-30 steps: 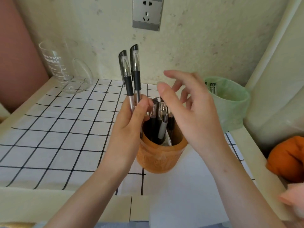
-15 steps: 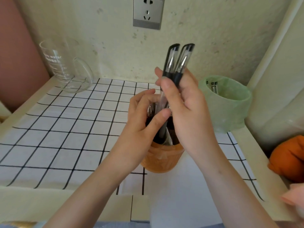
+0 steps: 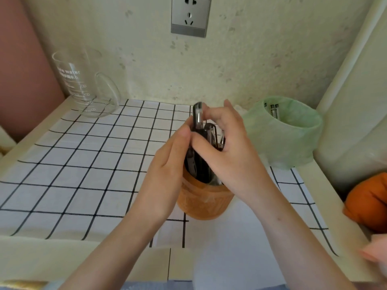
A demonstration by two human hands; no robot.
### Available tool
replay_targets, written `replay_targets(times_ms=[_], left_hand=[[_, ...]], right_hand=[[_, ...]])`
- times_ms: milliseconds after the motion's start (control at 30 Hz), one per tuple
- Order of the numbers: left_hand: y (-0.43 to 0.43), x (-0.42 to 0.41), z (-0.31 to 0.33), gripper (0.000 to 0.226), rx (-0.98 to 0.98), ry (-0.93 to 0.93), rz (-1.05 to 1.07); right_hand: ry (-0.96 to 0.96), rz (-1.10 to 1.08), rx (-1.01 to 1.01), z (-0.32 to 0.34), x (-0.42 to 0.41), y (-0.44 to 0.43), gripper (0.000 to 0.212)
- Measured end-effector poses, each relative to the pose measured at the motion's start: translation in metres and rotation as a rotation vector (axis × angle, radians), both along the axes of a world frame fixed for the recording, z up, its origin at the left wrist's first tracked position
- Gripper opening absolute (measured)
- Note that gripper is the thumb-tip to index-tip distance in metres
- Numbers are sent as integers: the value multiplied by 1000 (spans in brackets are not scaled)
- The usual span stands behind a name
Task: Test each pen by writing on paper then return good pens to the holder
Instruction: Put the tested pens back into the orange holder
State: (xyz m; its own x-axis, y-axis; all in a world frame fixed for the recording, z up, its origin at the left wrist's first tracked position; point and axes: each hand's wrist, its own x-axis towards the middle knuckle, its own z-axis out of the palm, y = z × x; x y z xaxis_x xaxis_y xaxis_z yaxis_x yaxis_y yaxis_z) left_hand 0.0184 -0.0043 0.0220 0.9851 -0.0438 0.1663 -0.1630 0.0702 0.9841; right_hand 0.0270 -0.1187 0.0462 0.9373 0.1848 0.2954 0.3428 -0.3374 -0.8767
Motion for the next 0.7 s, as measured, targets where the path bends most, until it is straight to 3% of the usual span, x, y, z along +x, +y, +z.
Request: replay_targets(times_ms=[133, 267, 367, 533, 700], left_hand=[[0, 3, 3, 25, 29, 58, -37], [-5, -21, 11, 28, 25, -92, 23], [-4, -12, 8, 29, 5, -90, -16], [-4, -7, 7, 35, 116, -21, -84], [-6, -25, 9, 48, 229, -75, -64]], right_hand=[[-169, 78, 54, 11, -1, -4, 54], [-312, 130, -119, 3, 4, 1, 39], [-390, 69, -229, -4, 7, 0, 33], [-342, 136, -295, -3, 6, -7, 38], [-314, 186, -279, -2, 3, -14, 46]])
